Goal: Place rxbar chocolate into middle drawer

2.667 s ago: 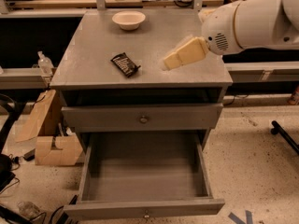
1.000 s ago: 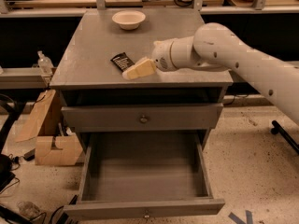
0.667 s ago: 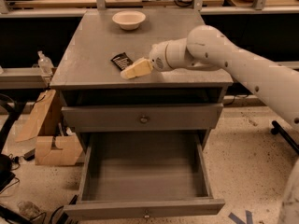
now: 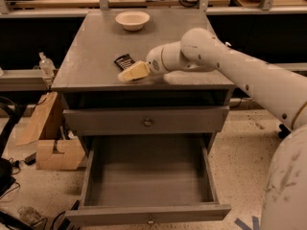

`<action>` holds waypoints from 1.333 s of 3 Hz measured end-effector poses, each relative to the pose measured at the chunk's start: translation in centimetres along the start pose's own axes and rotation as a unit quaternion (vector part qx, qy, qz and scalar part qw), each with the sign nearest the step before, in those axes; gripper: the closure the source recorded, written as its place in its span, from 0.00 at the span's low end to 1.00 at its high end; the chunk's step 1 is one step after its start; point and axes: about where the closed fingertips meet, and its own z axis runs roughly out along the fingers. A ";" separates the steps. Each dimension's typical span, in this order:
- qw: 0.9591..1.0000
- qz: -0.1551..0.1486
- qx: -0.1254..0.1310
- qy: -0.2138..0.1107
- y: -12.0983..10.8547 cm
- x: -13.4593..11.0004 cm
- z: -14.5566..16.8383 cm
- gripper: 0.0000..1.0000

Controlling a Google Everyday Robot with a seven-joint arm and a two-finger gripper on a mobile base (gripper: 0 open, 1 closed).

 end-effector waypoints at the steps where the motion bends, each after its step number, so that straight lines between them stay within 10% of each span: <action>1: 1.000 -0.002 0.001 0.017 0.8 0.2 1.0 0.18; 4: 1.000 -0.006 0.002 0.027 1.2 -0.9 0.7 0.96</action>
Offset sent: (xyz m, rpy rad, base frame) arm -0.0117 0.0295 -0.0208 -0.1555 0.0438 -0.0029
